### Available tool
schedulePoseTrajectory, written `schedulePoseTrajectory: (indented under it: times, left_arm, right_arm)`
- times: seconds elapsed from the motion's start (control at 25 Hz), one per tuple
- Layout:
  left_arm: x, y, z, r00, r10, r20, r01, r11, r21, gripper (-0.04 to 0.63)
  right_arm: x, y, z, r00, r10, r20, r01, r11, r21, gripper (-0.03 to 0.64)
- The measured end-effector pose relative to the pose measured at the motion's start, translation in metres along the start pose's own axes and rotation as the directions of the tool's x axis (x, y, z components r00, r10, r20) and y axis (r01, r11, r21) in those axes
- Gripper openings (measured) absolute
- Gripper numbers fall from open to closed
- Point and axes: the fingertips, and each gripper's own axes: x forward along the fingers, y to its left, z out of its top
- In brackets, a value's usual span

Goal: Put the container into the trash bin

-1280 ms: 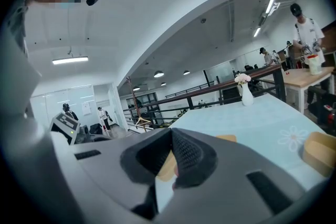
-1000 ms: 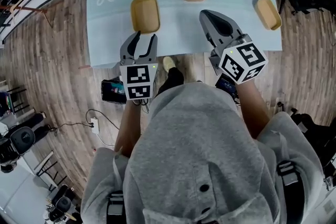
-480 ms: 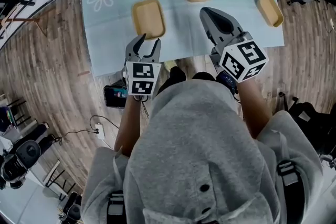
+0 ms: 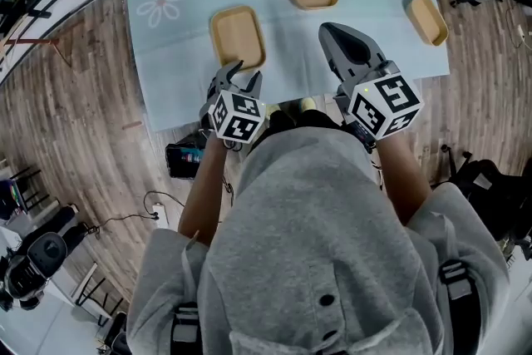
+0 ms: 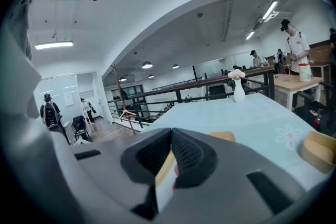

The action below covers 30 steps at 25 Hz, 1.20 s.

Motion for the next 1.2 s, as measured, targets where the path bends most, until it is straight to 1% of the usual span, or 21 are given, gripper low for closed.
schedulePoseTrajectory:
  times: [0.12,0.2,0.28,0.36,0.44,0.48,0.52,0.56,0.64,0.68,0.8,0.96,1.08,1.2]
  left_arm:
    - [0.014,-0.002,-0.006,0.999,-0.011,-0.037,0.012,1.0,0.028,0.183]
    - [0.021,-0.002,-0.01,0.998,-0.008,-0.064,0.012,0.998,0.062,0.183]
    - [0.024,-0.001,-0.011,0.997,0.019,-0.079,-0.01,0.993,0.12,0.176]
    - [0.026,-0.002,-0.011,0.995,0.047,-0.092,-0.03,0.984,0.176,0.153]
    - [0.027,-0.003,-0.011,0.992,0.066,-0.103,-0.043,0.978,0.205,0.142]
    - [0.027,-0.003,-0.011,0.991,0.078,-0.107,-0.053,0.975,0.217,0.128]
    - [0.027,-0.002,-0.01,0.989,0.095,-0.11,-0.068,0.971,0.231,0.09]
    - [0.027,0.0,-0.01,0.987,0.116,-0.115,-0.085,0.965,0.248,0.067]
    - [0.023,0.002,-0.012,0.981,0.151,-0.126,-0.111,0.955,0.275,0.034]
    - [0.02,0.004,-0.014,0.979,0.16,-0.131,-0.12,0.956,0.269,0.033]
    - [0.009,0.008,-0.013,0.975,0.188,-0.123,-0.158,0.963,0.22,0.031]
    - [-0.011,0.007,-0.012,0.959,0.262,-0.111,-0.24,0.954,0.179,0.029]
    - [-0.028,0.001,-0.016,0.941,0.316,-0.12,-0.299,0.944,0.141,0.029]
    - [-0.047,-0.008,-0.026,0.917,0.372,-0.146,-0.364,0.928,0.08,0.029]
  right_arm:
    - [-0.004,-0.004,-0.001,1.0,-0.006,-0.007,0.006,1.0,-0.007,0.025]
    - [-0.005,-0.006,0.0,1.0,-0.008,-0.009,0.008,1.0,-0.01,0.025]
    - [-0.008,-0.009,-0.001,1.0,-0.007,-0.009,0.007,1.0,-0.004,0.026]
    - [-0.011,-0.011,-0.003,1.0,0.001,-0.009,-0.001,1.0,0.01,0.025]
    - [-0.012,-0.011,-0.003,1.0,0.016,-0.011,-0.016,1.0,0.009,0.026]
    - [-0.012,-0.01,-0.003,1.0,0.024,-0.011,-0.024,1.0,0.002,0.025]
    - [-0.012,-0.009,-0.002,0.999,0.031,-0.01,-0.031,1.0,-0.005,0.026]
    - [-0.013,-0.009,-0.001,0.999,0.038,-0.01,-0.038,0.999,-0.012,0.025]
    - [-0.014,-0.006,-0.001,0.999,0.054,-0.01,-0.054,0.998,-0.021,0.025]
    - [-0.015,-0.005,-0.001,0.998,0.063,-0.012,-0.063,0.998,-0.026,0.025]
    - [-0.017,-0.003,0.0,0.996,0.093,-0.014,-0.094,0.995,-0.034,0.025]
    - [-0.026,-0.002,0.0,0.99,0.137,-0.018,-0.137,0.99,-0.037,0.025]
    - [-0.033,0.001,-0.001,0.982,0.188,-0.027,-0.189,0.981,-0.03,0.025]
    - [-0.034,0.007,-0.004,0.965,0.257,-0.045,-0.259,0.966,-0.027,0.025]
